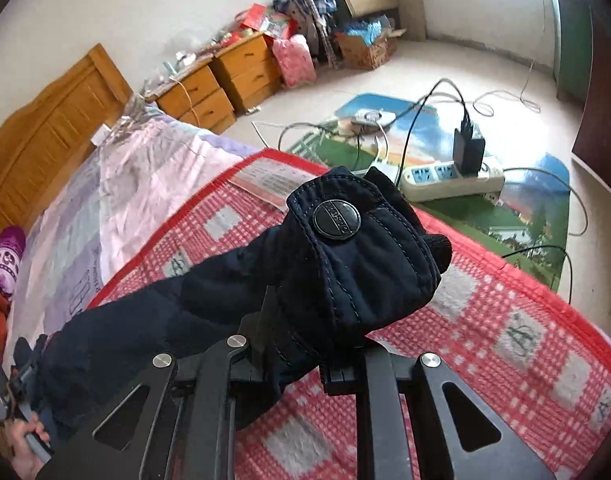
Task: Fold large clothes
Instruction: 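Grasp the sleeve cuff with the right tool and lift it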
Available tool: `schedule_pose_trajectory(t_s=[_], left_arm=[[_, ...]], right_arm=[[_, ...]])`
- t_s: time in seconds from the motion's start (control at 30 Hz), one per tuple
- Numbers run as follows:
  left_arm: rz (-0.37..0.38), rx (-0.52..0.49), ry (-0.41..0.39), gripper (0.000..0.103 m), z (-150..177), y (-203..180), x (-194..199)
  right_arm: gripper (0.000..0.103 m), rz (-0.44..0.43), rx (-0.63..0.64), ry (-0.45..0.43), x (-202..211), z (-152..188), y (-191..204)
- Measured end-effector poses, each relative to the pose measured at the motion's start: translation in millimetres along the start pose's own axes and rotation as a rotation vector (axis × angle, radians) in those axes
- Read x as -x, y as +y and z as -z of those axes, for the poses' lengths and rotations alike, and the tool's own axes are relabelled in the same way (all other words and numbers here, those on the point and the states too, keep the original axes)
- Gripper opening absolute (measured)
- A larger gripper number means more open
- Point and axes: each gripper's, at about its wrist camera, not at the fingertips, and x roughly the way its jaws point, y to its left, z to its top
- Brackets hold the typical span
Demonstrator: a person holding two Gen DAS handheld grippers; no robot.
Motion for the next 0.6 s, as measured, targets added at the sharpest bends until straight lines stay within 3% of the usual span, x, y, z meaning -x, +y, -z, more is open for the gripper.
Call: schedule_pose_trajectory(t_s=[0.07,0.17,0.33,0.43,0.6], left_arm=[[-0.050,-0.060,0.103,0.103,3,-15,-28],[-0.047,0.018,0.159,0.103,-3,-4,-50],[-0.085,-0.022,0.162,0.103,-7,-12,-56],[-0.016,0.048,0.196,0.103,-11,8,-45],[0.039,0.137,0.104,0.103,6,52,8]], right_arm=[[0.018,-0.015,0.002,-0.032,16,1,3],[0.018,-0.033,0.036,-0.078,42,4,13],[0.018,-0.045,0.036,-0.120,73,8,22],[0.018,-0.009,0.044,-0.122,77,9,29],[0.018,0.014,0.120,-0.158,93,-5,50]])
